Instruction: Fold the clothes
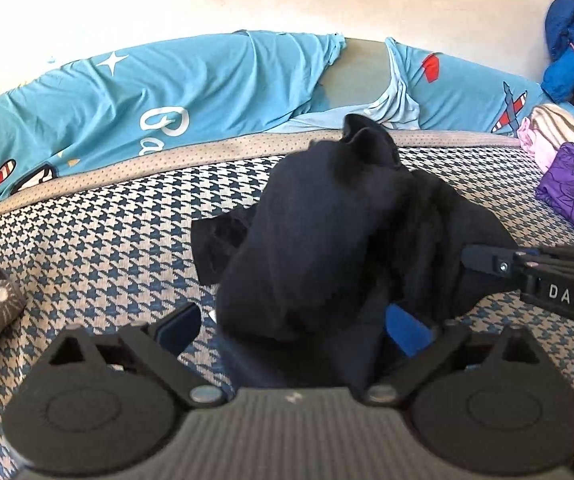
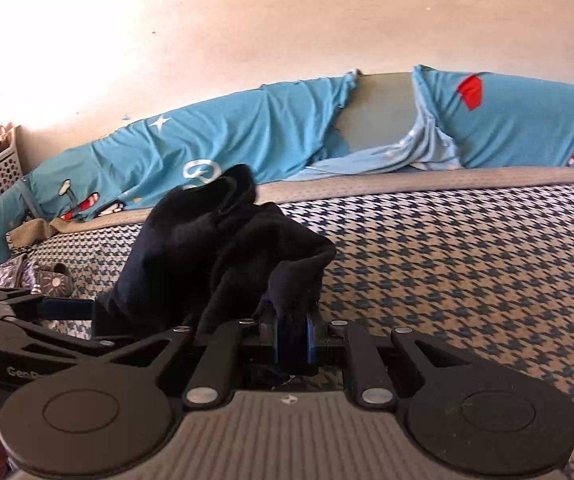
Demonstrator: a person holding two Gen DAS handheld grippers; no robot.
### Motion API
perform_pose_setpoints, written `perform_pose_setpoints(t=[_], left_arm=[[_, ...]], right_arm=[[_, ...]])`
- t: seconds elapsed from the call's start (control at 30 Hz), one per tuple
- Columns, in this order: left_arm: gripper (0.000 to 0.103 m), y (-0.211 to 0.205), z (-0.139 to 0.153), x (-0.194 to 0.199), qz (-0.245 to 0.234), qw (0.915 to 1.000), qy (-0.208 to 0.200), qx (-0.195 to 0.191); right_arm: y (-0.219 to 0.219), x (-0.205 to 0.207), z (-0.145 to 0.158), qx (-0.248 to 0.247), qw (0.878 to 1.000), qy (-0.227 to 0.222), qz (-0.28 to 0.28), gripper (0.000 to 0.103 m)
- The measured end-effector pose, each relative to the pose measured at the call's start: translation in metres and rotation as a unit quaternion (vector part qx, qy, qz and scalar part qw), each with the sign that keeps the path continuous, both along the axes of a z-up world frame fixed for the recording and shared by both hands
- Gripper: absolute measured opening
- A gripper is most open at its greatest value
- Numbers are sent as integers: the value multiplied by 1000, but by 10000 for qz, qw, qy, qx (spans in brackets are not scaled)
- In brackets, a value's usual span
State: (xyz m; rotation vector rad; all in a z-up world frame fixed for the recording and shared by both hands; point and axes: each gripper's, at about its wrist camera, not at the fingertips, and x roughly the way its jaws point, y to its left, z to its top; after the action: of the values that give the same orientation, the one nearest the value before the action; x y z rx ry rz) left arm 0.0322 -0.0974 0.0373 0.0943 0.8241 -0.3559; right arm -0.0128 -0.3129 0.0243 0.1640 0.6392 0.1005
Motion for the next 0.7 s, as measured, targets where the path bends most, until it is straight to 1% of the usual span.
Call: perform_pose_setpoints(t=[0.17, 0.23, 0.27, 0.33, 0.4, 0.5, 0.57, 0.7], left_arm=[[103, 8, 2, 2, 113, 9999, 15, -68], [103, 16, 4, 5, 189, 9996, 15, -187], [103, 19, 6, 6, 234, 9994, 24, -251], [103, 26, 8, 9, 333, 9987, 58, -379], [103, 32, 8, 12, 437, 9979, 115, -464], [103, 36, 4, 16, 546, 9973, 195, -457], [103, 36, 1, 19, 602, 9971, 223, -416], [103, 37, -4, 23, 717, 9965, 246, -363]], right_arm=[[-7, 0, -5, 0, 9995, 255, -201, 14], [-11, 3, -8, -17, 9985, 426, -329, 15], [-12, 4, -10, -25, 9979, 512, -392, 18], [-20, 6, -10, 103, 9964, 601, -588, 19], [-29, 6, -8, 209, 9952, 590, -757, 20], [-35, 2, -2, 376, 9949, 443, -820, 23], [-36, 1, 1, 531, 9949, 337, -783, 29], [-31, 4, 0, 813, 9945, 300, -588, 33]])
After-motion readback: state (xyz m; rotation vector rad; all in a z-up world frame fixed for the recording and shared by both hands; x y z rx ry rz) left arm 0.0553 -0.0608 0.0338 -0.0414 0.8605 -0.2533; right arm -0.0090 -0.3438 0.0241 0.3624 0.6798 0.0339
